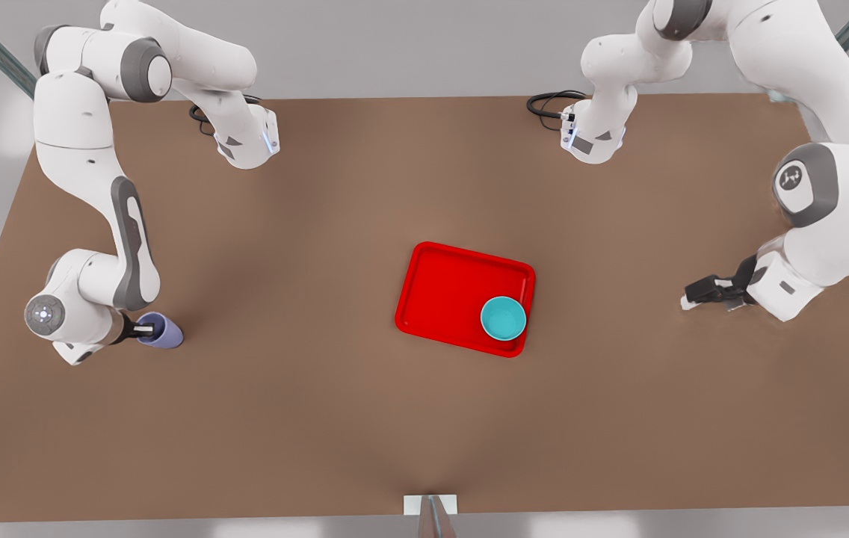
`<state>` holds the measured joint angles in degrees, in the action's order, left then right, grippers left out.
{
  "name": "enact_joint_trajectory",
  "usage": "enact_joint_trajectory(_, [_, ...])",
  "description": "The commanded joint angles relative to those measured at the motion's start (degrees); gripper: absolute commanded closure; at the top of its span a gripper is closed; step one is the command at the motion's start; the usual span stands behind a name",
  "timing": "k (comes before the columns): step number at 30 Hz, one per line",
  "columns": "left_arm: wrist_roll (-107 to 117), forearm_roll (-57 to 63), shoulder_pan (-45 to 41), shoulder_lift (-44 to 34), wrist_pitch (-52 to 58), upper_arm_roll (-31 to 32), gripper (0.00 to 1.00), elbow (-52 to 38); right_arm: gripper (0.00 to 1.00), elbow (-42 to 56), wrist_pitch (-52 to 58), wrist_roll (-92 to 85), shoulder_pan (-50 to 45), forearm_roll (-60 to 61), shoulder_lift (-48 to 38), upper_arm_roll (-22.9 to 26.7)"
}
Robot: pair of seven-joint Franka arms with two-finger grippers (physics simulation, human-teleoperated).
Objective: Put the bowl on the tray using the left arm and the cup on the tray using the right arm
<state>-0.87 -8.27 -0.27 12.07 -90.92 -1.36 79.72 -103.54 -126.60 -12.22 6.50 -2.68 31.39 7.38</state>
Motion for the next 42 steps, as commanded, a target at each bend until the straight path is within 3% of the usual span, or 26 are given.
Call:
enact_joint_trajectory(1, [0.08,10.12,-0.61,-2.74,1.79,0.04,0.0,1.4,0.79,0.09,0.04,0.0,0.0,0.04,-0.01,0.0])
enact_joint_trajectory(4, [0.7,10.21,-1.31,-9.96,4.08,1.45,0.0,3.95,0.79,1.23,0.74,0.09,-0.18,0.04,-0.01,0.0])
enact_joint_trajectory(8, [0.87,10.21,-1.84,-10.49,5.13,1.45,0.0,4.3,0.79,4.39,2.32,0.35,-1.14,1.27,-0.71,-0.53])
enact_joint_trajectory(11, [0.87,10.21,-1.75,-10.4,5.4,1.45,0.0,4.3,0.79,5.8,3.38,3.95,-3.42,3.99,-1.68,-3.78])
enact_joint_trajectory(20, [0.96,10.12,-1.84,-9.61,5.49,1.45,0.0,4.3,0.79,11.43,8.56,36.29,-27.86,12.69,-1.59,-3.95])
enact_joint_trajectory(26, [0.43,10.12,-1.84,-9.17,6.19,1.45,0.0,4.22,0.79,16.0,5.49,51.76,-42.19,18.67,2.01,-3.95])
enact_joint_trajectory(30, [0.43,10.12,-1.84,-8.99,6.72,1.45,0.0,4.22,0.79,18.46,3.91,58.18,-46.67,18.58,5.26,-4.13])
enact_joint_trajectory(38, [0.43,10.03,-1.75,-8.38,6.8,1.45,0.0,4.22,0.79,19.16,1.01,59.06,-47.02,18.94,7.81,-7.91])
enact_joint_trajectory(39, [0.43,10.03,-1.75,-8.38,6.8,1.45,0.0,4.22,0.71,19.34,1.01,59.06,-47.11,18.85,7.99,-7.91])
enact_joint_trajectory(40, [0.52,10.03,-1.75,-8.38,6.8,1.45,0.0,4.22,0.51,19.78,1.09,59.15,-47.02,18.94,8.43,-7.91])
enact_joint_trajectory(41, [0.52,10.12,-1.84,-8.38,6.8,1.45,0.0,4.22,0.41,19.86,1.09,59.15,-47.02,18.85,8.69,-7.91])
enact_joint_trajectory(42, [0.52,10.03,-1.75,-8.29,6.8,1.45,0.0,4.22,0.39,19.86,1.09,59.24,-47.02,18.94,8.69,-7.91])
